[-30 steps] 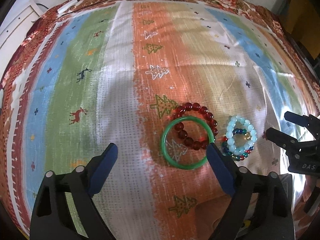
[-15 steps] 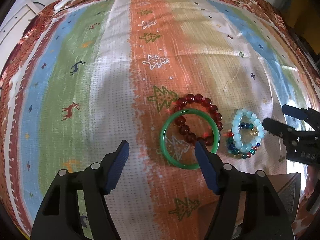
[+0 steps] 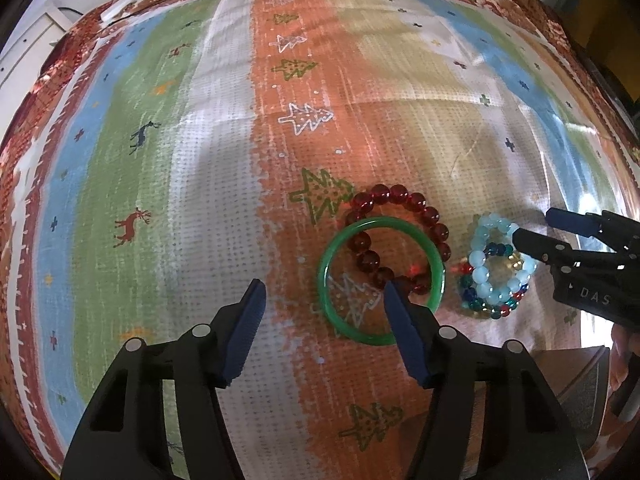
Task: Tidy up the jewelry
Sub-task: 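Grasp the green bangle with the left while the right grasps the light-blue bracelet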
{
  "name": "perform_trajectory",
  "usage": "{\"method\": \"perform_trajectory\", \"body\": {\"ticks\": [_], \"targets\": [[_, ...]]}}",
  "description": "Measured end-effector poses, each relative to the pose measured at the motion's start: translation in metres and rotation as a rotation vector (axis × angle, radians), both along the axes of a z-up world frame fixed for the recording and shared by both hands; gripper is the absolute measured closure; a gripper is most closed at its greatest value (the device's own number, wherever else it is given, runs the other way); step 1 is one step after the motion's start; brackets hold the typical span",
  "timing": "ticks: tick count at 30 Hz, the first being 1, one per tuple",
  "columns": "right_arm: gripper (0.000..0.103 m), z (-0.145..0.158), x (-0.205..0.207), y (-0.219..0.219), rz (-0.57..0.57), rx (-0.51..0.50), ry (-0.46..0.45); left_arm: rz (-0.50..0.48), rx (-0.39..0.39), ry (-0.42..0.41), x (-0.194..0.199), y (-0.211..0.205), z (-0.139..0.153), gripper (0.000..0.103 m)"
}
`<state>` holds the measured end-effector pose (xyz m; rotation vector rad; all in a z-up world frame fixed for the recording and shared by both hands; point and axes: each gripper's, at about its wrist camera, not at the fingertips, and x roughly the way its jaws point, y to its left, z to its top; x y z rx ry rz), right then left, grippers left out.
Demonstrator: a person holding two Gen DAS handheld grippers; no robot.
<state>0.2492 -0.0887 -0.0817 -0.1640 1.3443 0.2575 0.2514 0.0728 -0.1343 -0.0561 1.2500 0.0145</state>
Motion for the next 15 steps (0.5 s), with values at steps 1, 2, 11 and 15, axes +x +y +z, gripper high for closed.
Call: {"method": "perform_trajectory", "body": {"ticks": [1,2,11,15], "targets": [[0.043,0.0,0.001,0.001,0.001,0.001,0.0,0.002,0.003,0.005,0.0,0.001,-0.001,0.045],[0.045,0.0,0.001,0.001,0.002,0.001,0.0,0.004,0.003,0.008,0.0,0.002,-0.002,0.046],[0.083,-0.001,0.0,-0.002,0.013,-0.013,-0.004,-0.006,0.046,0.026,0.0,0.002,-0.013,0.066],[0.091,0.001,-0.003,-0.004,0.026,-0.003,-0.002,-0.012,0.046,0.021,-0.001,0.004,-0.012,0.094]]}}
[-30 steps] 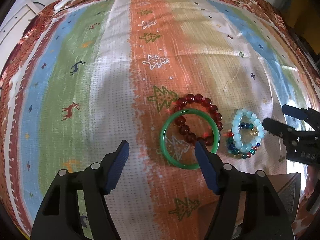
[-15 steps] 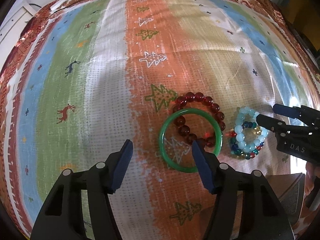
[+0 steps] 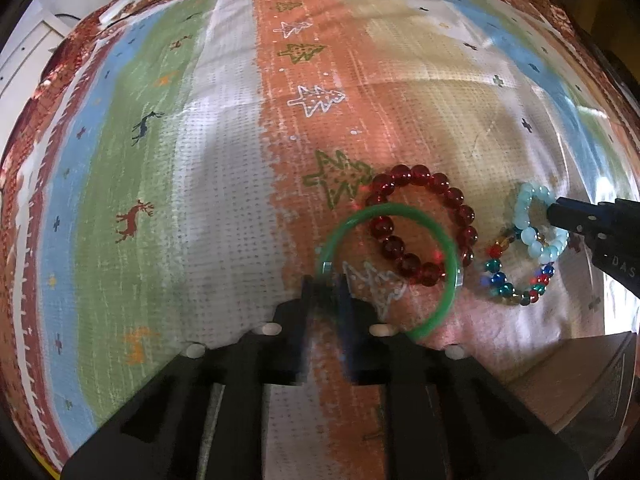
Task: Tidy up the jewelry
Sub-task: 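Grasp the green bangle with the left while the right grasps the light-blue bracelet, then lift the green bangle with the left gripper while the right lifts the light-blue bracelet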
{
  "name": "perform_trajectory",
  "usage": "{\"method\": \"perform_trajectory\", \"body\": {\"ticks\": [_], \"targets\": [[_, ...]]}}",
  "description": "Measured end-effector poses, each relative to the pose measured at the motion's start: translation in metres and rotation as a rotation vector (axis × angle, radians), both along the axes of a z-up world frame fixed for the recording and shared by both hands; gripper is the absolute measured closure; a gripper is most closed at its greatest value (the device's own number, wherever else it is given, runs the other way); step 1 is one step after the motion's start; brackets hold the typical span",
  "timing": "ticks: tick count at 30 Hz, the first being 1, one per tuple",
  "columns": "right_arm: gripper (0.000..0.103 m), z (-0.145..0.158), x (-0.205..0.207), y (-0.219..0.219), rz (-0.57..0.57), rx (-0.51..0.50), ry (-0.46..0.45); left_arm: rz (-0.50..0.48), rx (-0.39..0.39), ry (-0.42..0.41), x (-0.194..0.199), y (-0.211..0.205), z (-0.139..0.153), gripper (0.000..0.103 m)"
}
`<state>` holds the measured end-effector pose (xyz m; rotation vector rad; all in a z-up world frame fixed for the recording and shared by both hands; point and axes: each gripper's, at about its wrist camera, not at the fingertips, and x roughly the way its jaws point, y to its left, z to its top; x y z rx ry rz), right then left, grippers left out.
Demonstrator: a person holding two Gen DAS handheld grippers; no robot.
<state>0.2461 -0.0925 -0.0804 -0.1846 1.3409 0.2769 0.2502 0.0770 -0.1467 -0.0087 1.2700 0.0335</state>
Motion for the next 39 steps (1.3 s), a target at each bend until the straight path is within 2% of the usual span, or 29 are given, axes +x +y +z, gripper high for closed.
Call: {"method": "perform_trajectory", "body": {"ticks": [4,19,39], "targets": [[0.091,0.006,-0.001,-0.003,-0.003,0.027,-0.001,0.003,-0.026,-0.014,-0.001,0.003,0.006,0.097],[0.091,0.055,-0.017,0.001,0.026,0.125,-0.094,0.004,-0.07,-0.097,-0.008,-0.003,0.039,0.096],[0.091,0.091,-0.038,0.0,0.013,0.172,-0.185,0.021,-0.119,-0.203,-0.024,-0.011,0.077,0.095]]}}
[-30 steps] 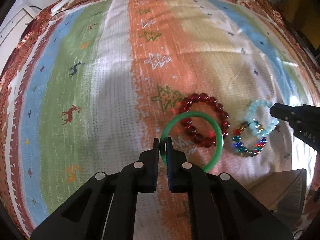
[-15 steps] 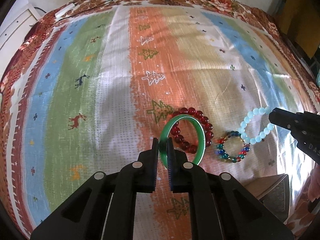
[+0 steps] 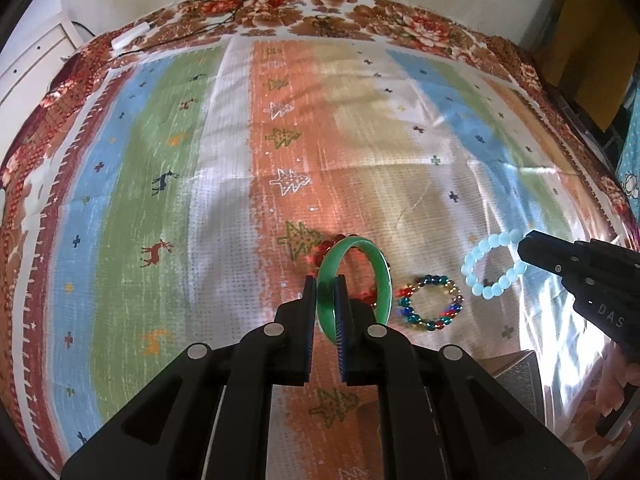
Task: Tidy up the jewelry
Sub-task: 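Lift the green bangle with the left gripper while the right lifts the light-blue bracelet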
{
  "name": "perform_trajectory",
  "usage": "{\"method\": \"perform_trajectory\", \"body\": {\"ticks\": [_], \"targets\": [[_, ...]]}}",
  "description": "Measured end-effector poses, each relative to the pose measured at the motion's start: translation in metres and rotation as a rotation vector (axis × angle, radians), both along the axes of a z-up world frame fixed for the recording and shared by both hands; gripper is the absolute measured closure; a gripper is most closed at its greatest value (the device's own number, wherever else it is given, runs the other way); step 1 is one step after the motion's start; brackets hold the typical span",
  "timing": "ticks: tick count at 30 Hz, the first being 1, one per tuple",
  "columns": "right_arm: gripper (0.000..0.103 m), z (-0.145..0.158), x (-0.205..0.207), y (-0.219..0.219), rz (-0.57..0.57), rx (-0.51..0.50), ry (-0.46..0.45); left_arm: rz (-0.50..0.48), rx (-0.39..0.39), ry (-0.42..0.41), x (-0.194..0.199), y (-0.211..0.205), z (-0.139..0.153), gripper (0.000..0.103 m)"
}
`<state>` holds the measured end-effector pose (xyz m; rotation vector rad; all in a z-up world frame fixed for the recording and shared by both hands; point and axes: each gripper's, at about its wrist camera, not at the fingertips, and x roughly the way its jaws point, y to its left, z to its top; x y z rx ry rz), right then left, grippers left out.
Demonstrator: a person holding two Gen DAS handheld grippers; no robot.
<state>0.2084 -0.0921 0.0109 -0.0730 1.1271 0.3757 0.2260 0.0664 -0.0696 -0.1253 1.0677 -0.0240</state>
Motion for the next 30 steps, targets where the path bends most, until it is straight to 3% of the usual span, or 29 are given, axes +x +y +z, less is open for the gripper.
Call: {"method": "perform_trajectory", "body": {"ticks": [7,30], "targets": [[0.091,0.005,-0.009,0.0,-0.005,-0.024,-0.03,0.001,-0.013,-0.027,-0.008,-0.005,0.011,0.095],[0.091,0.045,-0.047,-0.008,0.027,0.039,-0.114,-0.023,-0.037,-0.112,-0.043,-0.026,0.046,0.094]]}}
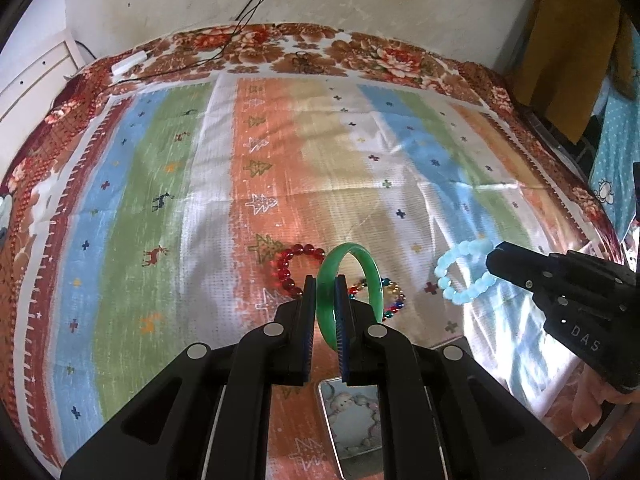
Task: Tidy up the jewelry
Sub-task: 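Lift the green bangle with the left gripper while the right lifts the light-blue bracelet, then carry the bangle and light-blue bracelet over the tin with left and right grippers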
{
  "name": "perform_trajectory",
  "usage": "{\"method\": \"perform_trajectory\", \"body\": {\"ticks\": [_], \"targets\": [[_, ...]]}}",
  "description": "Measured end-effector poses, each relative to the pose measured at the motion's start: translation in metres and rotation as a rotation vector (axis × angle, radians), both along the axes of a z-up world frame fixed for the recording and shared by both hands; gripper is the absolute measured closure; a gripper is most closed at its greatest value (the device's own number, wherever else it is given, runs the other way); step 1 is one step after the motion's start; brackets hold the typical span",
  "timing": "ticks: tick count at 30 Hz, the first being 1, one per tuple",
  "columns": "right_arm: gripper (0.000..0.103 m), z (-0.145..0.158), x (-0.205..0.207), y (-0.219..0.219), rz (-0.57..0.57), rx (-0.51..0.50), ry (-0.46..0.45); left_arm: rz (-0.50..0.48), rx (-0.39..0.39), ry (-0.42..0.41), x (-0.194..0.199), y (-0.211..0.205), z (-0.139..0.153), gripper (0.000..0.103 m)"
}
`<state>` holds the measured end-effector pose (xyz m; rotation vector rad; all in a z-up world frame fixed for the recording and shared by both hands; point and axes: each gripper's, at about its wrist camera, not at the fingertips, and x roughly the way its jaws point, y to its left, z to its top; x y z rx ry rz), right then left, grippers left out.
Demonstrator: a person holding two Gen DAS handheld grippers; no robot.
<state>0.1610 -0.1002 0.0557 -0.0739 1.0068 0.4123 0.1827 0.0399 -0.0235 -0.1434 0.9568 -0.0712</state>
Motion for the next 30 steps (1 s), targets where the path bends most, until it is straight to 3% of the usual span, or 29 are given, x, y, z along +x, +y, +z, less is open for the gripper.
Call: {"method": "perform_trajectory", "body": {"ticks": [5,20,30], "targets": [[0.091,0.008,-0.009,-0.006,-0.006,0.061,0.0,0.006,-0.013,-0.018,-0.012,-0.005,0.005,0.094],[0.091,0.02,-0.053,0.003,0.052,0.071,-0.023,-0.037,0.012,-0.075,-0.052,-0.017,0.021,0.094],[0.091,0.012,-0.061,0.004,0.086,0.062,0.018,-0.083,0.026,-0.045,-0.067,-0.028,0.01,0.098]]}}
